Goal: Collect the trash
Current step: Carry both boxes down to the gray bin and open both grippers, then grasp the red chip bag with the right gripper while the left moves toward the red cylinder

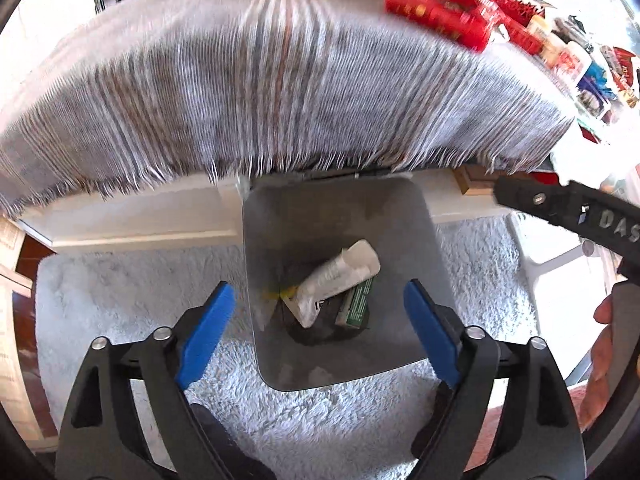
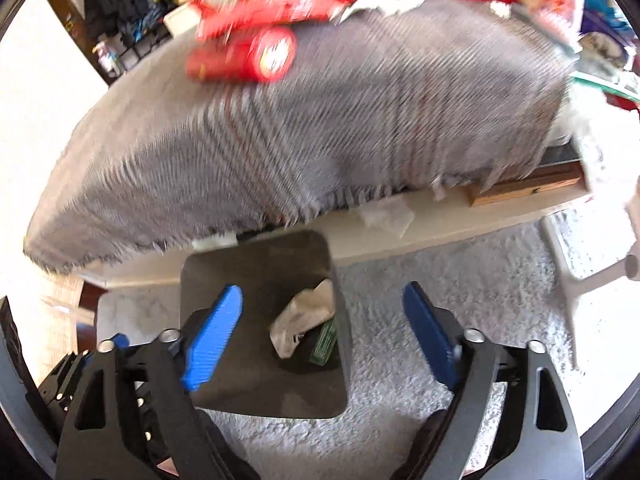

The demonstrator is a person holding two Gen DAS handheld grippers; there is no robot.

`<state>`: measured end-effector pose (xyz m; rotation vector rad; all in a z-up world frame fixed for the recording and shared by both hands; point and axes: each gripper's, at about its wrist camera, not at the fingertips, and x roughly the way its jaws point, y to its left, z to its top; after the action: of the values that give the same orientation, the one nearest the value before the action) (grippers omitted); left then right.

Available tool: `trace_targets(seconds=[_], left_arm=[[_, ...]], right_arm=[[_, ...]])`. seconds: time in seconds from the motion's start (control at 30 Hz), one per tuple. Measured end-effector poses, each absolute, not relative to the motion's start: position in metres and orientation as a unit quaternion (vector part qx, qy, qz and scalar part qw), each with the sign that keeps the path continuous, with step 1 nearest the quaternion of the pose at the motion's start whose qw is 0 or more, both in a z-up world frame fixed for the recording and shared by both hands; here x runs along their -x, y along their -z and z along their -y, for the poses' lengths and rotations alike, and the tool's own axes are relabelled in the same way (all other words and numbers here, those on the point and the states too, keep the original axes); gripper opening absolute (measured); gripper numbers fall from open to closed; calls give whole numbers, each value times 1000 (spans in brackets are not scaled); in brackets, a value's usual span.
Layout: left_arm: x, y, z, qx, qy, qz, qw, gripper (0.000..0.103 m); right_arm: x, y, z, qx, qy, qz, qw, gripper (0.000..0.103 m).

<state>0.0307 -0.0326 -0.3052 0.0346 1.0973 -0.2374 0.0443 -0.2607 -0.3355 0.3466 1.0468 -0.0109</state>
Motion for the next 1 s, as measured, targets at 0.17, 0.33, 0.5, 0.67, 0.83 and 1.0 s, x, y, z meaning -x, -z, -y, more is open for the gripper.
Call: trace_targets(seconds=[0.17, 0.33, 0.5, 0.67, 0.83, 1.0], left_arm=[[-29, 270, 42, -20, 120, -511, 851, 85], [-46, 229, 44, -41, 110, -485, 866, 88], [-73, 209, 58, -44, 122, -472, 872, 88], [-95, 204, 83, -48, 144, -471, 869, 88], [-117, 205, 96, -47, 145, -473, 868, 88], [-132, 210, 93, -34, 144, -478, 866, 88]], right_arm=[[-46, 295, 286, -173, 18, -476, 862, 91], [-58, 260, 309, -168, 33, -458, 872, 91], [-81, 239, 331, -172, 47, -444, 878, 91], [-107, 228, 338, -170, 47, -433, 884, 91], [-140, 220, 328, -175, 27, -431, 885, 91], [-182, 209, 297, -134, 11, -423, 896, 91]])
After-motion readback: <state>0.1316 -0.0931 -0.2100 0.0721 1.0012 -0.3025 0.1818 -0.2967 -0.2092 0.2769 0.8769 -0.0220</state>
